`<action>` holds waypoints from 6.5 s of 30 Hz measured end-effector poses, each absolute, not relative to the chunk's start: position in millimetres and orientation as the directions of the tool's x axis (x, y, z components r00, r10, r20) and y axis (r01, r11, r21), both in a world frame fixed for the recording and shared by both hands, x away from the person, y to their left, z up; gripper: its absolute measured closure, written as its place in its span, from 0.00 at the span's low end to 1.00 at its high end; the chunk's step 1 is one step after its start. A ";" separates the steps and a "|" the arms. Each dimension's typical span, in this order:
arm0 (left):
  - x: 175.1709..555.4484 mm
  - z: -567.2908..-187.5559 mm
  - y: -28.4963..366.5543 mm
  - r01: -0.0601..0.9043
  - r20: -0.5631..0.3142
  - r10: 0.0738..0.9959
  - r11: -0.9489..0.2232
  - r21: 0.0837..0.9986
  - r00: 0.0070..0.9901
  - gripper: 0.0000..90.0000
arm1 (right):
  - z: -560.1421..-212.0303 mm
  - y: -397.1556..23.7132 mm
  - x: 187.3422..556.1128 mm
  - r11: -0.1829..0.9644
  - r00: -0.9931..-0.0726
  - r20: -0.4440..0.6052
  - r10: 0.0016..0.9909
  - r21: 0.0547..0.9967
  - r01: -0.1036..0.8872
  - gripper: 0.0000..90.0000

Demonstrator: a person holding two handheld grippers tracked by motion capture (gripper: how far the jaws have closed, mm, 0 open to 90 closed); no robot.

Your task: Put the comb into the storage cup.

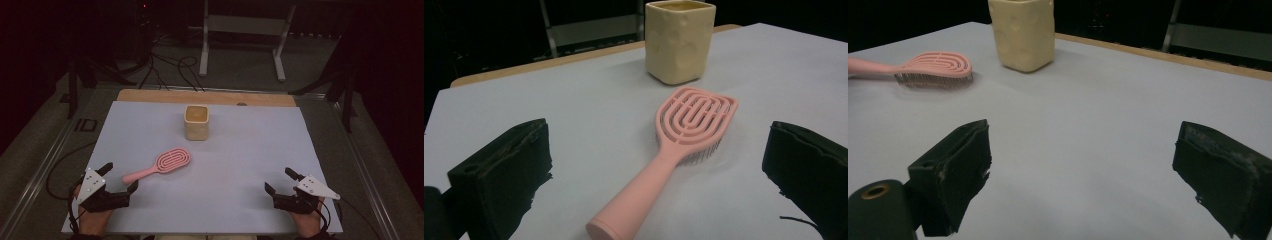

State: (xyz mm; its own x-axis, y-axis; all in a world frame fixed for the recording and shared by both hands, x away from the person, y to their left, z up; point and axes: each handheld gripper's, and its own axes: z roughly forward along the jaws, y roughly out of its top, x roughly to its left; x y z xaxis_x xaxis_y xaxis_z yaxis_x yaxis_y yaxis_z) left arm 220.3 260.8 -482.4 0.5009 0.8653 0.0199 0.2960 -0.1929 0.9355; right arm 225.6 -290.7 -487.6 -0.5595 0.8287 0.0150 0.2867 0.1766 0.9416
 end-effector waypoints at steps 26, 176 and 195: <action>230.3 -466.6 257.6 0.314 0.039 0.870 -0.218 0.924 0.491 0.00 | -493.8 -289.4 228.7 0.178 -0.540 0.011 0.841 0.938 0.296 0.09; 346.6 -436.9 173.2 0.455 0.200 0.601 -0.747 0.485 0.774 0.00 | -498.9 -283.6 233.4 0.211 -0.566 0.012 0.824 0.922 0.325 0.09; 351.6 -447.2 168.9 0.479 0.182 0.577 -0.784 0.395 0.796 0.00 | -499.2 -283.3 233.7 0.213 -0.569 0.013 0.822 0.920 0.328 0.09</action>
State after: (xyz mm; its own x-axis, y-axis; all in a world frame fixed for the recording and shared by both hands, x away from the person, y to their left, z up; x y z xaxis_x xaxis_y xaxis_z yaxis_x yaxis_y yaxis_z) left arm 351.6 168.9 -447.2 0.7958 0.5775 0.1822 0.4787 -0.7843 0.3946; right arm 233.7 -283.3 -499.2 -0.5692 0.8221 0.0130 0.3283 0.2128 0.9203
